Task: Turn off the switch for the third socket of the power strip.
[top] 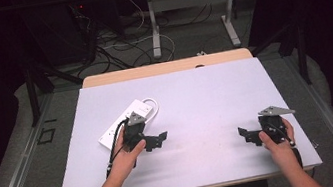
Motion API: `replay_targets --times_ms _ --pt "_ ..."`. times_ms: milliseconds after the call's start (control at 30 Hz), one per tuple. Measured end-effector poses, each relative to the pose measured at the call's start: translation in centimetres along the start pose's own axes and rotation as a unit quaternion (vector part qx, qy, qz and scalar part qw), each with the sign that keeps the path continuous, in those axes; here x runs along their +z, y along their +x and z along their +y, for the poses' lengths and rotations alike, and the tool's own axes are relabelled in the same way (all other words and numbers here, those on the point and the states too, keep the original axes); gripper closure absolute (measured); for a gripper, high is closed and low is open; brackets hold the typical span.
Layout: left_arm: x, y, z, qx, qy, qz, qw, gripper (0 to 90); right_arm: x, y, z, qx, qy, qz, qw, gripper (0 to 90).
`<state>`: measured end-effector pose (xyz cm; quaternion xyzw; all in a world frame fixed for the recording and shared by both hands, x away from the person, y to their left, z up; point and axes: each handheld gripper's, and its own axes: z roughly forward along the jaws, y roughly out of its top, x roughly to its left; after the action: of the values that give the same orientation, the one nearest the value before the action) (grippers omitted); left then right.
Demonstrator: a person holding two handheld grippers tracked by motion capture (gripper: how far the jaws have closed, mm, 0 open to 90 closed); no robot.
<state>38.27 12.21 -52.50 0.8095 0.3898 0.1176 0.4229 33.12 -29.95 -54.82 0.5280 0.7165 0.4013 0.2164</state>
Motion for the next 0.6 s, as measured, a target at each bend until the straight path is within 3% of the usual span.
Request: replay_targets --times_ms 600 --pt "0.41 -0.49 -0.64 0.013 0.014 0.001 0.9998 0.6 0.03 0.13 0.07 0.0 0.0 0.002 1.0 6.0"
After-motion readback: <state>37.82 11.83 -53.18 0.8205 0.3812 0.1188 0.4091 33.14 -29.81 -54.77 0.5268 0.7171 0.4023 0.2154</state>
